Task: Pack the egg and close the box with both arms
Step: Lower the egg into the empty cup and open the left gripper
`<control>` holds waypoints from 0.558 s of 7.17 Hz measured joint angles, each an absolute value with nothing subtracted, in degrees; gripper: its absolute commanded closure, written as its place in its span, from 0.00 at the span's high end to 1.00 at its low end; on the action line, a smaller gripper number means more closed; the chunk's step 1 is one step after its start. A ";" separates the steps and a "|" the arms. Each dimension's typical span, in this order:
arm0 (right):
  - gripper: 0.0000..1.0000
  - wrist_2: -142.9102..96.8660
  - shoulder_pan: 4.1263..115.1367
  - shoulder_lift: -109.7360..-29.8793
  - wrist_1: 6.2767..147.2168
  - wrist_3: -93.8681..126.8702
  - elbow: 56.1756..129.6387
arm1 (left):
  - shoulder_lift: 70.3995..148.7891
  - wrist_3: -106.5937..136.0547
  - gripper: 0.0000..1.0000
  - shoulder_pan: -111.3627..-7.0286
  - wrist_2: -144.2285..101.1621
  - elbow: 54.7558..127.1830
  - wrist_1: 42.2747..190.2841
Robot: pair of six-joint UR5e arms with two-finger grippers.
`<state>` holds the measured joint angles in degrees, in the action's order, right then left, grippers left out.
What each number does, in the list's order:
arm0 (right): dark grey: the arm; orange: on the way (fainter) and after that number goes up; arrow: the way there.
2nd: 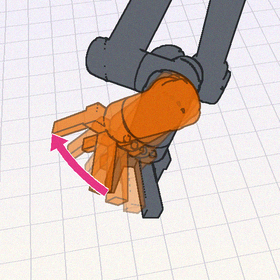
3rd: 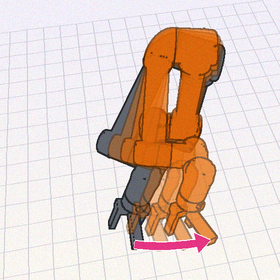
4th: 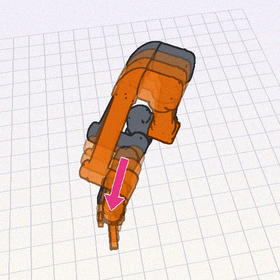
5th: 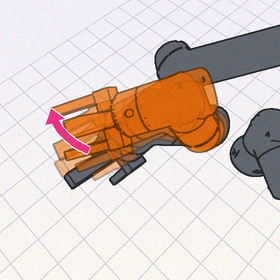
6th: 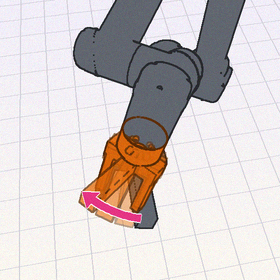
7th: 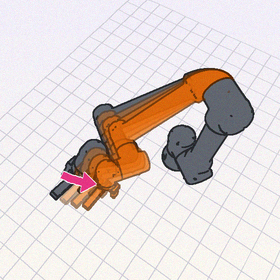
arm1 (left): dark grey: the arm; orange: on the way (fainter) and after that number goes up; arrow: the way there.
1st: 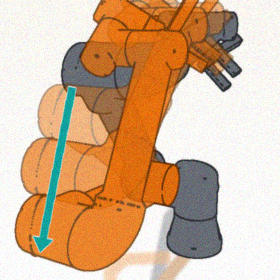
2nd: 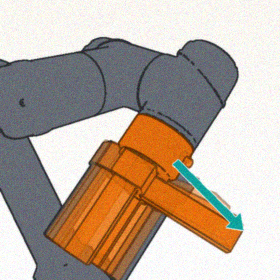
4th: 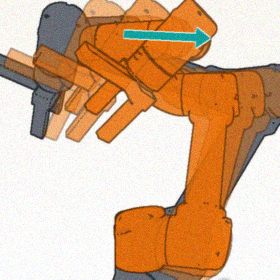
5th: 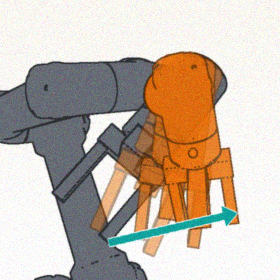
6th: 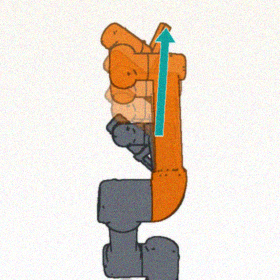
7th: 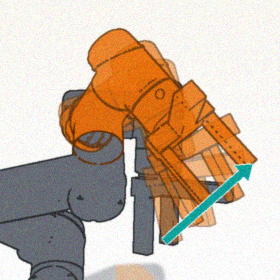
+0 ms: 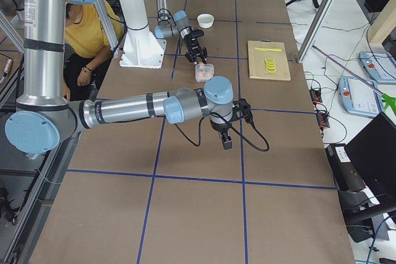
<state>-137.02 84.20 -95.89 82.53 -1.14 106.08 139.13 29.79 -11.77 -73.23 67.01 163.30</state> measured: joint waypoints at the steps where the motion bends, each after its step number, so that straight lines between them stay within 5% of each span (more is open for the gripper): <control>1: 1.00 -137.02 84.20 -95.89 82.53 -1.14 106.08 | 139.13 29.79 0.23 -11.61 -73.22 67.08 163.30; 3: 1.00 -137.02 84.20 -95.89 82.53 -1.14 106.08 | 139.13 29.79 0.68 -11.55 -73.21 67.23 163.30; 4: 1.00 -137.02 84.20 -95.89 82.53 -1.14 106.08 | 139.16 29.80 0.74 -11.56 -73.21 67.31 163.30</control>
<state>-137.02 84.20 -95.89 82.53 -1.14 106.08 139.16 29.80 -11.56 -73.21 67.31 163.30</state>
